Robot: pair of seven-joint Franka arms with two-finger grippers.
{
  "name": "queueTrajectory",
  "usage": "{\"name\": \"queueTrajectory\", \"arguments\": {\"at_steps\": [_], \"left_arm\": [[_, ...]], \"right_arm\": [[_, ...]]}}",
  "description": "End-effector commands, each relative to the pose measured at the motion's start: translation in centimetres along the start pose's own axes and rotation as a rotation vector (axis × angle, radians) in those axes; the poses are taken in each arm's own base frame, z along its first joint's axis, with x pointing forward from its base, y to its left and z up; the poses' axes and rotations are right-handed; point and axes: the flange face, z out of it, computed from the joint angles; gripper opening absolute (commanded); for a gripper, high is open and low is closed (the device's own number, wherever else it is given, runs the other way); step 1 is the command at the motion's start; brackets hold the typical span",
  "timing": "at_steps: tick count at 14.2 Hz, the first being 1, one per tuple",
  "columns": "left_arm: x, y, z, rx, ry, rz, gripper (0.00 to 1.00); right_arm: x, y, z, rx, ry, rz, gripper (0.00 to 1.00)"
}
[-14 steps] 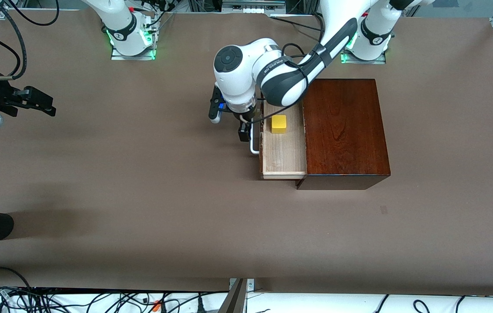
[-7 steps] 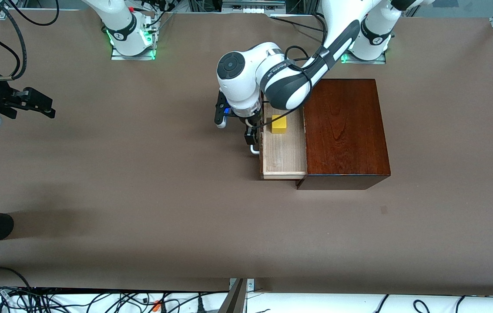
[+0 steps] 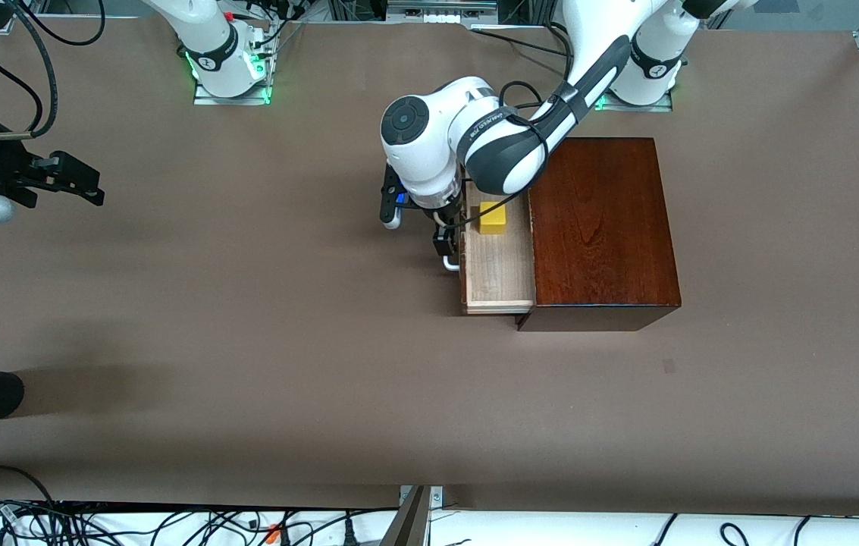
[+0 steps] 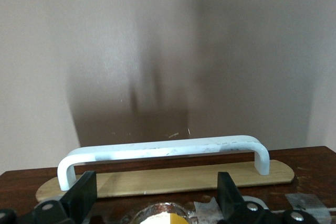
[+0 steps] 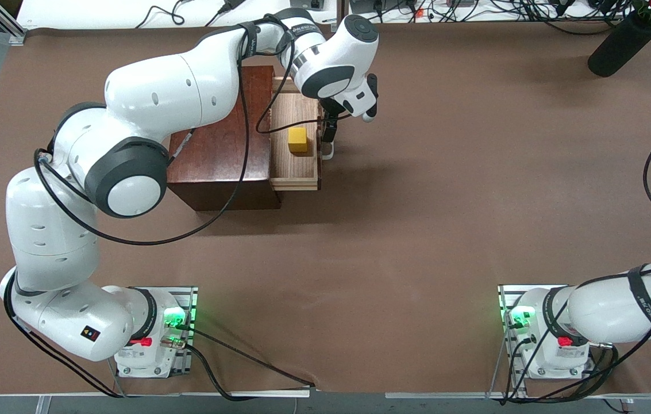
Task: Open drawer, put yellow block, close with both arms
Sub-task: 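Push the drawer into the box with the left gripper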
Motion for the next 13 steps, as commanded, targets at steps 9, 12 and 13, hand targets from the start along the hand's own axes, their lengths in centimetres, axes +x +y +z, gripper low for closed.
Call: {"name": "queueTrajectory", "arguments": {"at_steps": [9,12,13], "left_arm": [[-5.8,-2.9,1.7,-0.013,-0.224,-0.036,1.00],[-7.2,-3.7,1.2,-0.016,-0.249,-0.064,1.00],[-7.9,-4.1,0.9,-0.011,-0.250,-0.075,1.00]], "right_arm": [[-0.3,0.2,-0.8,-0.013,0.019,-0.012,1.00],[-0.3,0.1,-0.8,-0.013,0.019,-0.014,1.00],[-0.3,0.1,-0.8,-0.013,0.021,-0.014,1.00]]}}
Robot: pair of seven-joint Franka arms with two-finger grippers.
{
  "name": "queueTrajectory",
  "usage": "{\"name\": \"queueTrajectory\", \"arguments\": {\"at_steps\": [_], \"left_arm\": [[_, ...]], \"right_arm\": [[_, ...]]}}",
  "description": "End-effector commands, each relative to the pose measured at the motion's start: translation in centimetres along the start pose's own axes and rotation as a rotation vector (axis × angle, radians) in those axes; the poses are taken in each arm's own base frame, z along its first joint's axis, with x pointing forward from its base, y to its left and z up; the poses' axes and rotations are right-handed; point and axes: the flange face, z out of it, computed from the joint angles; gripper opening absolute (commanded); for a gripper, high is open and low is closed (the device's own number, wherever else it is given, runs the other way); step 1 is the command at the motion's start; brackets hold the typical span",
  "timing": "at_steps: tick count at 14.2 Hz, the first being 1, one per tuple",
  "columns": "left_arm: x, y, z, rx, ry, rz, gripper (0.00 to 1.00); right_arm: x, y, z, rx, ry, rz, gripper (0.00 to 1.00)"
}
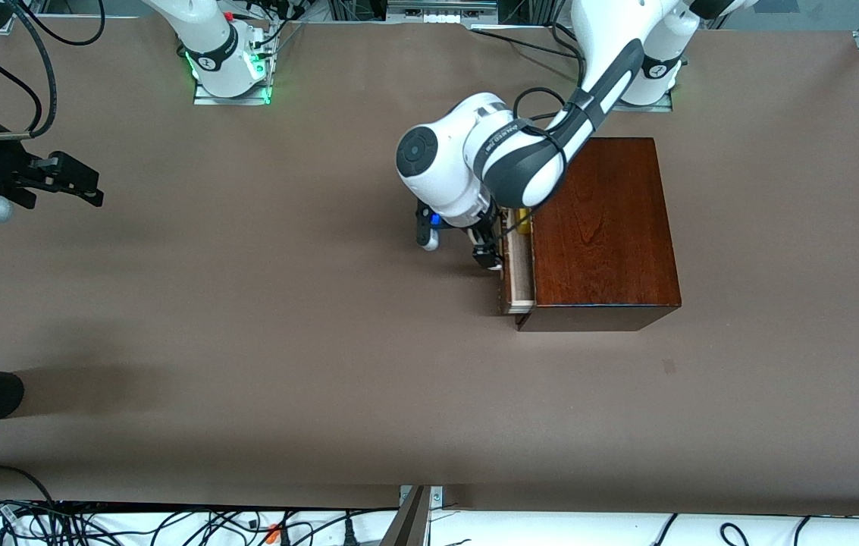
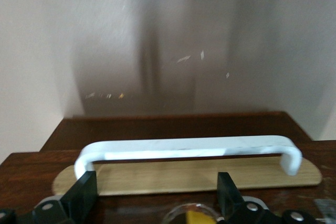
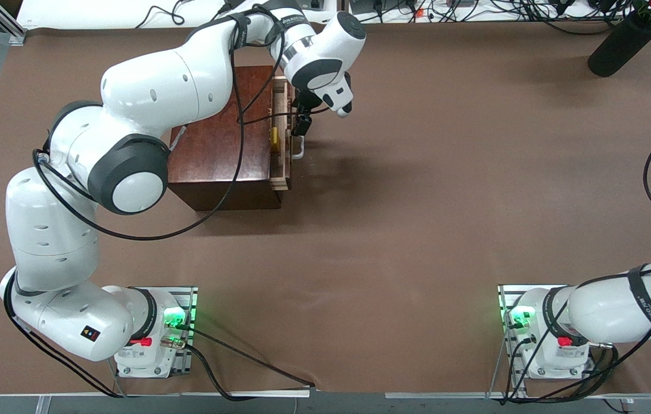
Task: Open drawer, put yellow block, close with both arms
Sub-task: 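Push the drawer into the box with the left gripper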
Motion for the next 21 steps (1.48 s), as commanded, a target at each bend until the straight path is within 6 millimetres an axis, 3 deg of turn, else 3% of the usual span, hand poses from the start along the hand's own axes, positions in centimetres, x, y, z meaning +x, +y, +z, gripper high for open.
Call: {"name": "queueTrajectory", "arguments": {"at_steps": [1,11,15,17,21], "left_arm": [[-2.8,-1.6,-1.0,0.037,-0.043,-0.009,1.00],[-4.9,-2.3,-0.9,0.045,-0.128,-0.032,1.00],[-4.5,-2.2,-1.5,0.047,-0.100,-0.051,1.00],[-3.7,-1.7,-2.5,0.061,-0.075,-0.056,1.00],[-3.3,-1.4,-7.2,0.014,0.085,-0.159,1.00]], "right_arm": [[-0.3,0.1,-0.7,-0.012,0.014,-0.014,1.00],[-0.3,-0.6,-0.7,-0.013,0.014,-0.023,1.00],[-0.3,-0.7,-0.7,-0.013,0.014,-0.022,1.00],[-0.3,-0.7,-0.7,-0.013,0.014,-0.022,1.00],[-0.3,-0.8,-0.7,-0.013,0.017,-0.023,1.00]]}}
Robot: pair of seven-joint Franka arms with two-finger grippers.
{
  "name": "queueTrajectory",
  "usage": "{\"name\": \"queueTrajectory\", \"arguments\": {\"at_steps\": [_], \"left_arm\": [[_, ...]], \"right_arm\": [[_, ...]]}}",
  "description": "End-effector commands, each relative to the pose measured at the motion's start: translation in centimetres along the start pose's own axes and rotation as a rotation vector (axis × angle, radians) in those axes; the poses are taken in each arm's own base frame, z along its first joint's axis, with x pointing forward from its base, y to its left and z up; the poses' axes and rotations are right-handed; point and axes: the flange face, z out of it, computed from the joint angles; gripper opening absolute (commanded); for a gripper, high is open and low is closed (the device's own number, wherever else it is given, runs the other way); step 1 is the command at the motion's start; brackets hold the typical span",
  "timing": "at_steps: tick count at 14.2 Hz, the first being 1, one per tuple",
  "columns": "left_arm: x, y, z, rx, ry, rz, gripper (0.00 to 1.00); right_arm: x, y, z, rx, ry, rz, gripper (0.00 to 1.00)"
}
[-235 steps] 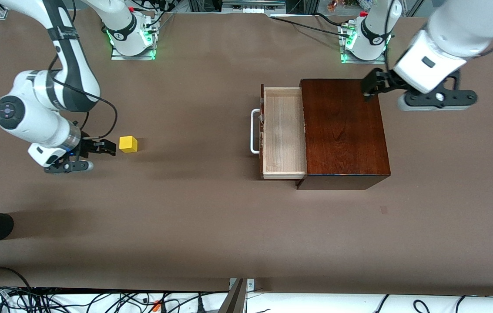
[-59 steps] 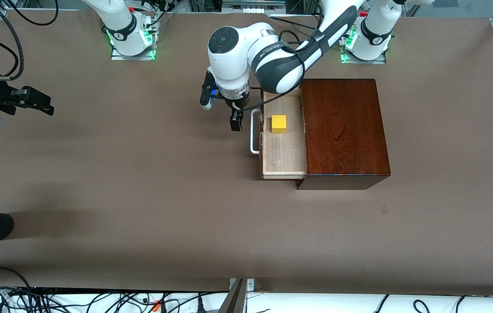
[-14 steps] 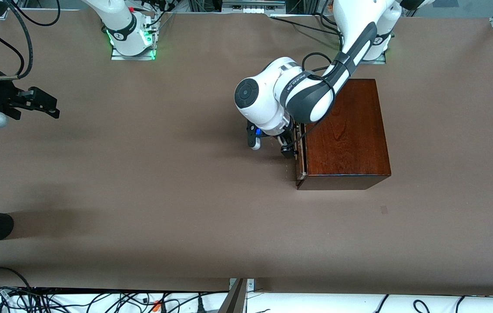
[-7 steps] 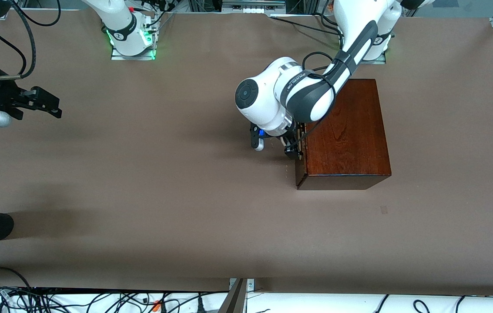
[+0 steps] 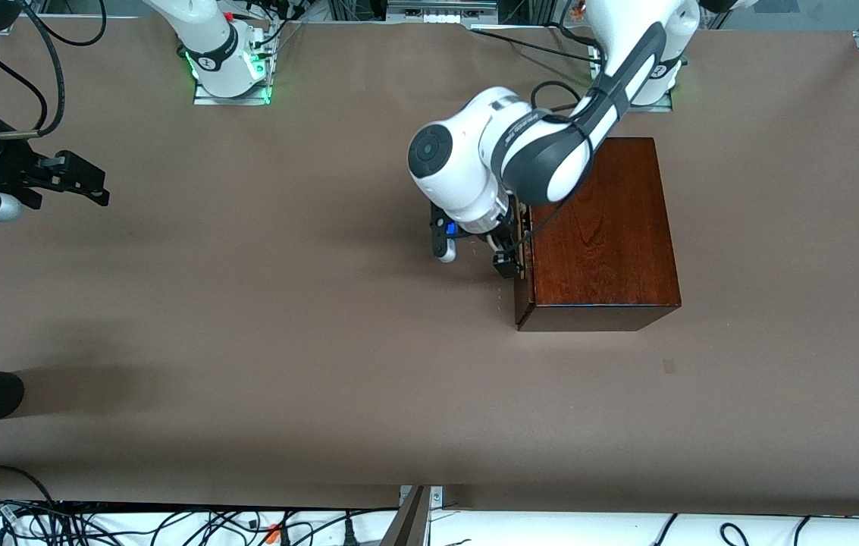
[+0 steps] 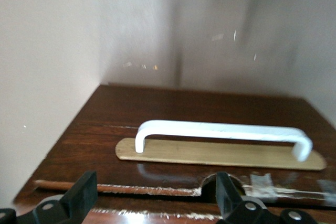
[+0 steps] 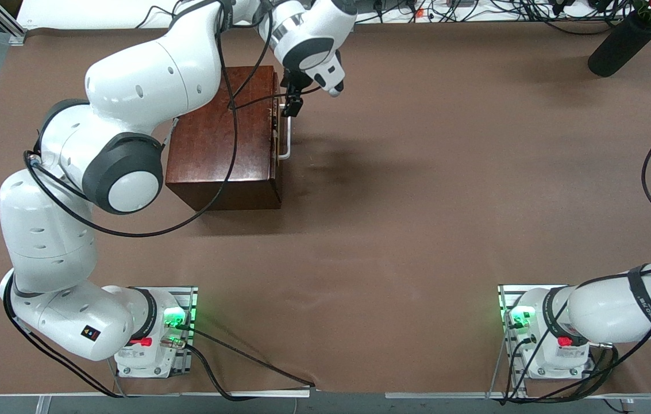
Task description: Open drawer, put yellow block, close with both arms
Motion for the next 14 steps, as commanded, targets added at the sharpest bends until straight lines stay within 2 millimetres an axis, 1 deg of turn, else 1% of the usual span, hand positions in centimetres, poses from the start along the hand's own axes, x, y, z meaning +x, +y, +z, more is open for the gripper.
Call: {"name": "queueTrajectory", "arguments": {"at_steps": [1,3,5,6,7,8,10,12,13,14], "left_arm": [[-0.3,0.3,-3.8,-0.035,0.083,-0.123,1.00],[-1.9,0.7,-7.3,-0.071,0.156,-0.285,1.00],[-5.4,0.4,-11.1,-0.132,0.229,-0.518,1.00],[-8.9,-0.9,-12.5,-0.171,0.251,-0.649,1.00],[-11.8,-1.6,-13.5,-0.212,0.261,-0.726,1.00],[-14.4,-1.7,-14.7,-0.260,0.276,-0.774,1.00],[-21.0,-2.6,-16.6,-0.299,0.302,-0.886,1.00],[-26.8,-3.0,-17.4,-0.355,0.296,-0.962,1.00],[-29.6,-3.5,-17.3,-0.381,0.291,-1.022,1.00],[-31.9,-3.8,-17.4,-0.385,0.293,-1.063,1.00]], "right_arm": [[-0.3,0.1,-0.7,-0.014,0.014,-0.007,1.00],[-0.3,0.1,-0.7,-0.014,0.015,-0.007,1.00],[-0.3,0.0,-0.7,-0.014,0.015,-0.009,1.00],[-0.3,0.0,-0.7,-0.014,0.015,-0.009,1.00],[-0.3,0.1,-0.7,-0.014,0.015,-0.007,1.00],[-0.3,0.1,-0.7,-0.014,0.015,-0.007,1.00],[-0.3,0.0,-0.7,-0.014,0.015,-0.009,1.00],[-0.3,0.1,-0.7,-0.014,0.015,-0.006,1.00],[-0.3,0.1,-0.7,-0.014,0.015,-0.006,1.00],[-0.3,0.0,-0.7,-0.014,0.015,-0.007,1.00]]}}
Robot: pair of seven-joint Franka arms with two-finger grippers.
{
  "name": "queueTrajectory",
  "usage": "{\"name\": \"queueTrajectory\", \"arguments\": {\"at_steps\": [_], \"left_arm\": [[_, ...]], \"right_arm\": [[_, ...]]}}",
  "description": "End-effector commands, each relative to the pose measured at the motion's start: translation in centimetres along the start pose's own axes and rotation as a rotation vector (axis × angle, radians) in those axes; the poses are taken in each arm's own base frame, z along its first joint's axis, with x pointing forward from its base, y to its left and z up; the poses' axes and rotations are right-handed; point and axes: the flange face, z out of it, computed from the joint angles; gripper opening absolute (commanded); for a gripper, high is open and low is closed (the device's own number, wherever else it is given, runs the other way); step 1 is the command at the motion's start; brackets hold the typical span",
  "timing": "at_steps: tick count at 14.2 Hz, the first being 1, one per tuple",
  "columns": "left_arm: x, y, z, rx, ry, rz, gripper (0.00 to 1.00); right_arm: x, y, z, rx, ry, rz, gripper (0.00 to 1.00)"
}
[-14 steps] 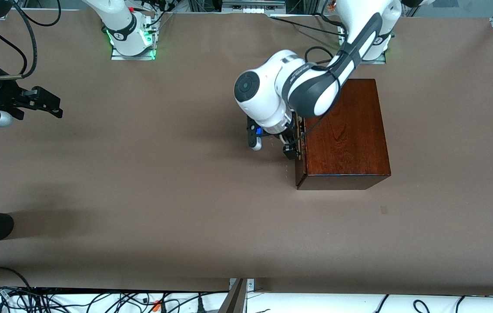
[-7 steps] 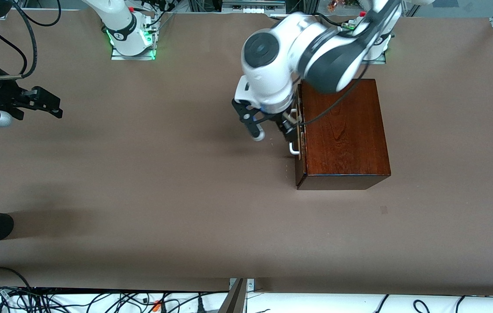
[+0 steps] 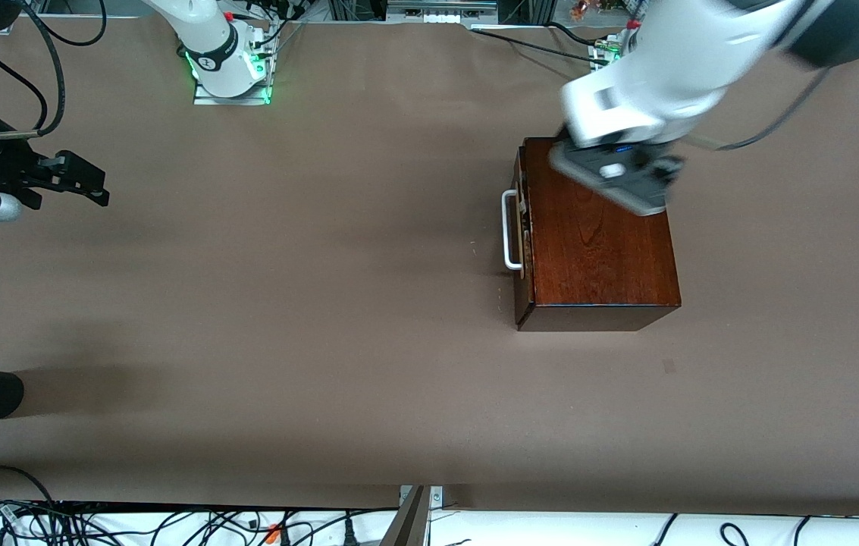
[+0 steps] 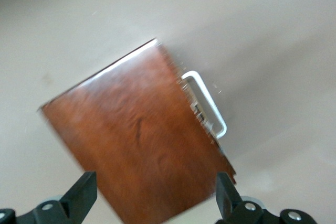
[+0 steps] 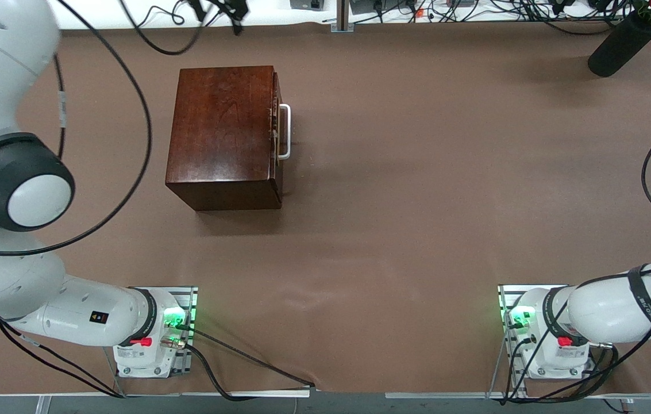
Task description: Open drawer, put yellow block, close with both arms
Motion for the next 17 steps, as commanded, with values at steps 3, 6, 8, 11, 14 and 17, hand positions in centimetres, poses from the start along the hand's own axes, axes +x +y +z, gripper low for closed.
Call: {"name": "queueTrajectory", "arguments": {"at_steps": [3,6,8,11,14,17], "left_arm": [[-5.3,-5.6,-2.2,0.015,-0.091,-0.144,1.00],[-6.4,-9.6,-3.8,0.027,-0.010,-0.223,1.00],[-7.5,-10.5,-2.5,0.049,0.032,-0.256,1.00],[-8.5,-11.5,-0.9,0.051,0.055,-0.263,1.00],[-9.5,-15.5,-0.8,0.022,0.055,-0.253,1.00],[-9.8,-16.0,-0.8,0.018,0.054,-0.260,1.00]], "right_arm": [[-0.3,0.0,-0.7,-0.012,0.014,-0.006,1.00],[-0.3,0.0,-0.7,-0.012,0.014,-0.006,1.00],[-0.3,0.0,-0.7,-0.012,0.014,-0.006,1.00],[-0.3,0.0,-0.7,-0.012,0.016,-0.006,1.00],[-0.3,0.0,-0.7,-0.012,0.017,-0.006,1.00],[-0.3,0.0,-0.7,-0.012,0.017,-0.006,1.00]]}}
